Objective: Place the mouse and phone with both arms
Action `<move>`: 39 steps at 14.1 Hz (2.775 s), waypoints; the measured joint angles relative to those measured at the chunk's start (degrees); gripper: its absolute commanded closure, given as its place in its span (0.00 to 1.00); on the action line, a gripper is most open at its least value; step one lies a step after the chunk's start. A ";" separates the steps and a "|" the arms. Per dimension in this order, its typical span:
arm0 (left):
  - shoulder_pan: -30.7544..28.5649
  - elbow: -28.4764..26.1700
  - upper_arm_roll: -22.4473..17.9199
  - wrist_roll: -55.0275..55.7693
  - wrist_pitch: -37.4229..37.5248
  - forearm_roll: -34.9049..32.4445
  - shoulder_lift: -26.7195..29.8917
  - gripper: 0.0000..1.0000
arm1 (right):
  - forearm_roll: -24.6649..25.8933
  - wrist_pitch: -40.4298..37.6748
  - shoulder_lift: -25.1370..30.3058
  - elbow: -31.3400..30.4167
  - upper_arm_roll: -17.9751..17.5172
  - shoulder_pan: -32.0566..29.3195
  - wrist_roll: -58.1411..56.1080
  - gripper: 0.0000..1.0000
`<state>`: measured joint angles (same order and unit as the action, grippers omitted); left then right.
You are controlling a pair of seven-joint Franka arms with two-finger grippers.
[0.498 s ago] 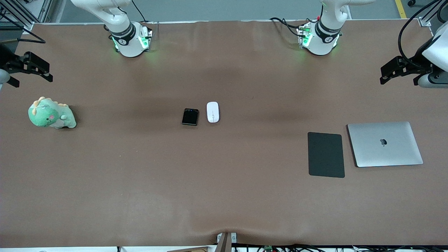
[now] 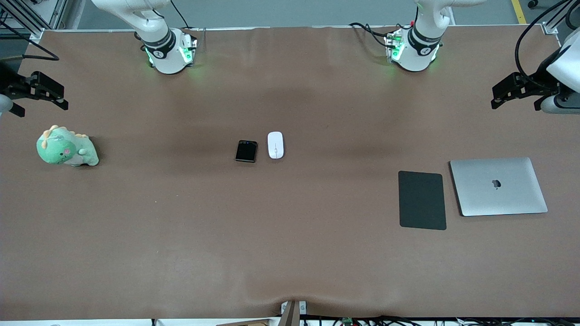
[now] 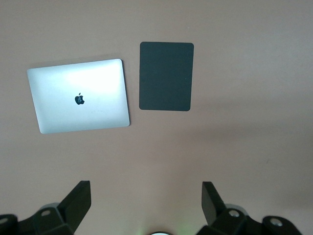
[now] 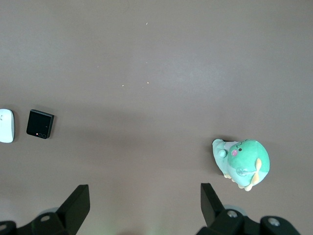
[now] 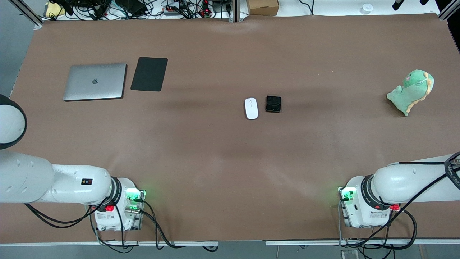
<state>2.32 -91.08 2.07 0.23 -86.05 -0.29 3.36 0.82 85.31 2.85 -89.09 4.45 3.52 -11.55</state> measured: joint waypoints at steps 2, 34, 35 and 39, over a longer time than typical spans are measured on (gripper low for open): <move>0.48 0.00 0.49 -0.02 0.00 0.15 -0.45 0.00 | 0.00 0.00 -0.14 0.03 -0.02 0.21 0.00 0.00; 27.03 7.05 18.65 56.22 -32.45 -5.47 -39.99 0.00 | -1.22 2.62 -6.56 0.07 4.92 0.35 0.00 0.00; 27.74 7.10 18.63 57.57 -33.70 -6.70 -41.13 0.00 | -1.23 2.59 -6.73 0.07 4.93 0.35 0.00 0.00; 29.51 7.21 18.50 58.84 -37.45 -10.18 -45.91 0.00 | -1.29 2.02 -9.00 -0.04 4.95 0.37 0.00 0.00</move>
<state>31.83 -83.87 20.58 59.07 -123.50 -10.47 -42.55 -0.46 87.33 -6.15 -89.13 9.40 3.90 -11.55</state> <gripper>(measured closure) 0.000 0.000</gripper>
